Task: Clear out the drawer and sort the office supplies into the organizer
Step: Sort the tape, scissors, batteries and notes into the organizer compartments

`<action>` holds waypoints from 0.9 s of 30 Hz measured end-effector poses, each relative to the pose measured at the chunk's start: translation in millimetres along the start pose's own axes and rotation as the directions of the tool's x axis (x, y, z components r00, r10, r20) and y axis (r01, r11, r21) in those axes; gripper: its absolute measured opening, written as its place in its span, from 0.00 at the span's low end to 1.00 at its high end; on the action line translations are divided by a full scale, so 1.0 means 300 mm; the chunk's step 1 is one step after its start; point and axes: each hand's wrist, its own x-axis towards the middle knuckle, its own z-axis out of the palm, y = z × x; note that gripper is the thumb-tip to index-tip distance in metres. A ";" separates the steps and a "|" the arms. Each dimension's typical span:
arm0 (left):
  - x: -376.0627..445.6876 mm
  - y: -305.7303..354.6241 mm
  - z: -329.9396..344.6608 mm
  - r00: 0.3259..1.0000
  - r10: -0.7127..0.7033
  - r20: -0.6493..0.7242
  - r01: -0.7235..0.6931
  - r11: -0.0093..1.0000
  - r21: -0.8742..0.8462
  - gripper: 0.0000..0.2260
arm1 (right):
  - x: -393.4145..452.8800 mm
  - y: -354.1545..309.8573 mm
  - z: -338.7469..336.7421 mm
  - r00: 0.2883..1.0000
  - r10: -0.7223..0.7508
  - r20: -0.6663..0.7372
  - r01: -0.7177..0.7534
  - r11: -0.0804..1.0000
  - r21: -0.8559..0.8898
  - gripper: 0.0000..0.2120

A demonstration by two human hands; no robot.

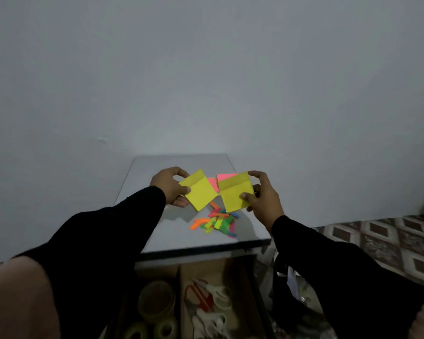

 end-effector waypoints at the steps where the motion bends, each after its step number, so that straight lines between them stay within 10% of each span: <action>1: -0.056 -0.005 -0.006 1.000 0.003 0.007 -0.003 1.000 0.006 0.12 | -0.051 -0.007 -0.019 1.000 0.002 0.015 -0.002 1.000 -0.013 0.23; 27: -0.731 -0.525 0.325 0.965 -0.178 0.191 0.132 0.965 0.229 0.12 | -0.795 0.150 -0.224 0.967 0.051 0.249 0.007 0.974 -0.225 0.22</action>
